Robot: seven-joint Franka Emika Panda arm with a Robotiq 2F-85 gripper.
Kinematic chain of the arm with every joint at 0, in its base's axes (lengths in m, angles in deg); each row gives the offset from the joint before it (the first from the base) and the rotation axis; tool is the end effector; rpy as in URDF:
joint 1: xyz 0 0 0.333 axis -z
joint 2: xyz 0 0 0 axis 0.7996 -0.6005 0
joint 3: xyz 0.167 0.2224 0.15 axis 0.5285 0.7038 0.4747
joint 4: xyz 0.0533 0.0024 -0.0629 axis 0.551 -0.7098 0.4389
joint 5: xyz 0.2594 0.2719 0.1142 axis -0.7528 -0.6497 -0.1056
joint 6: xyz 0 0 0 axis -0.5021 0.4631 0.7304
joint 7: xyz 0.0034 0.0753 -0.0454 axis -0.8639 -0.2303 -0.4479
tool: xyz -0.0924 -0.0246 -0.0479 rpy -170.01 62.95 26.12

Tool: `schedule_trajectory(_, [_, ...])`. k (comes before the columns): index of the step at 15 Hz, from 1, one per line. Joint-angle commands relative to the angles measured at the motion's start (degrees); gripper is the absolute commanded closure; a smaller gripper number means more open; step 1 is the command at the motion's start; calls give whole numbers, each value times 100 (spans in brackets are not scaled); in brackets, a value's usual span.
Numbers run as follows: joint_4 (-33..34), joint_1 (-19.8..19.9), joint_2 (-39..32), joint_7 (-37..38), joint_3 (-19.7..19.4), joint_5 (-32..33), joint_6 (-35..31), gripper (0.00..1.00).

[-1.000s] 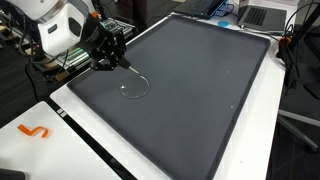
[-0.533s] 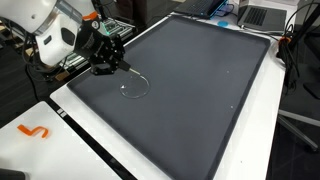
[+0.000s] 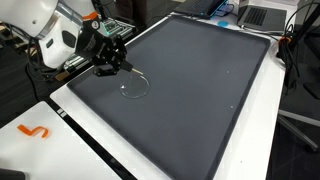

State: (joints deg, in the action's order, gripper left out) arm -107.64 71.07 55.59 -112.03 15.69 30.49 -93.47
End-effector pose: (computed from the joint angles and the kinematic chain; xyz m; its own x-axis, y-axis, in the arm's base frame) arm 0.4346 -0.2455 0.2866 0.9709 -0.0543 0.2331 0.0671 -0.8730 -0.4830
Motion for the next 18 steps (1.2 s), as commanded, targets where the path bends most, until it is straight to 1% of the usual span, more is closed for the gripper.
schedule_trajectory(1, [-6, 45, -20, -194, -17, -169, 127, 96])
schedule_trajectory(13, [2, -137, 119, 239, 72, 68, -94, 96])
schedule_trajectory(15, [11, -188, 161, 440, 97, 176, -169, 96])
schedule_trajectory(18, [14, -302, 246, 964, 137, 523, -317, 96])
